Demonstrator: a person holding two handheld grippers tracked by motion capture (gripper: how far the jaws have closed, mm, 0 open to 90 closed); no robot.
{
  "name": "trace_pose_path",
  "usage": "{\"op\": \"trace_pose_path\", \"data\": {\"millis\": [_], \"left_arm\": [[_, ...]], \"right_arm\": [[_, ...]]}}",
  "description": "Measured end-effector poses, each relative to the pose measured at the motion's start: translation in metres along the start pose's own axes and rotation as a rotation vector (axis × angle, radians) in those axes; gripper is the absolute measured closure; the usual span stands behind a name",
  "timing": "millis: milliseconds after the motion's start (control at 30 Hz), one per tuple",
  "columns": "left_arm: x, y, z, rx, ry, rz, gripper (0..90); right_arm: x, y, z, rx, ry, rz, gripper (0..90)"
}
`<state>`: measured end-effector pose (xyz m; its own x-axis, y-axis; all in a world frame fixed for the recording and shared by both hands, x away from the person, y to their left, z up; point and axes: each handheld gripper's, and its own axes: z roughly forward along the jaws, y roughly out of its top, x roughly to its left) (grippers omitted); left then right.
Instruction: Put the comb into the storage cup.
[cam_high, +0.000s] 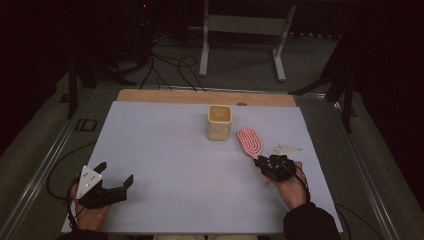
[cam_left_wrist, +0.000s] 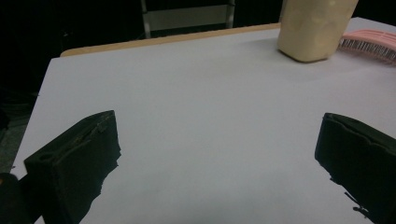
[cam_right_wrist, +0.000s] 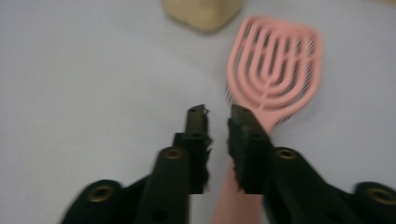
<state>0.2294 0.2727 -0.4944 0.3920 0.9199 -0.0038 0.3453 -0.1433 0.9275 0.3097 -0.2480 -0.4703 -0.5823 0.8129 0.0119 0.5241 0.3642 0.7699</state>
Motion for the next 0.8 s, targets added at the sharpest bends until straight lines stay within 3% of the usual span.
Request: {"op": "trace_pose_path", "data": {"millis": [67,100,167,300,433,667,800], "left_arm": [[0.000,0.000,0.000,-0.002,0.003,-0.005,0.7],[0.001,0.000,-0.001,-0.002,0.004,-0.005,0.7],[0.001,0.000,-0.001,-0.002,0.004,-0.006,0.6],[0.001,0.001,-0.002,-0.008,0.003,-0.008,0.6],[0.001,0.000,-0.001,-0.009,0.002,-0.011,0.6],[-0.001,0.001,-0.001,-0.012,-0.003,-0.002,0.5],[0.000,0.002,-0.002,-0.018,-0.008,-0.001,0.4]], "right_arm": [[0.000,0.000,-0.005,-0.029,-0.003,-0.003,66.5],[0.001,-0.002,-0.019,-0.113,-0.013,-0.008,55.3],[0.001,-0.003,-0.023,-0.131,-0.020,-0.008,53.3],[0.002,-0.016,-0.041,-0.232,-0.041,0.005,41.5],[0.003,-0.032,-0.053,-0.302,-0.049,0.030,37.1],[0.003,-0.049,-0.064,-0.373,-0.032,0.082,33.5],[0.001,-0.056,-0.065,-0.388,-0.045,0.094,30.0]]}}
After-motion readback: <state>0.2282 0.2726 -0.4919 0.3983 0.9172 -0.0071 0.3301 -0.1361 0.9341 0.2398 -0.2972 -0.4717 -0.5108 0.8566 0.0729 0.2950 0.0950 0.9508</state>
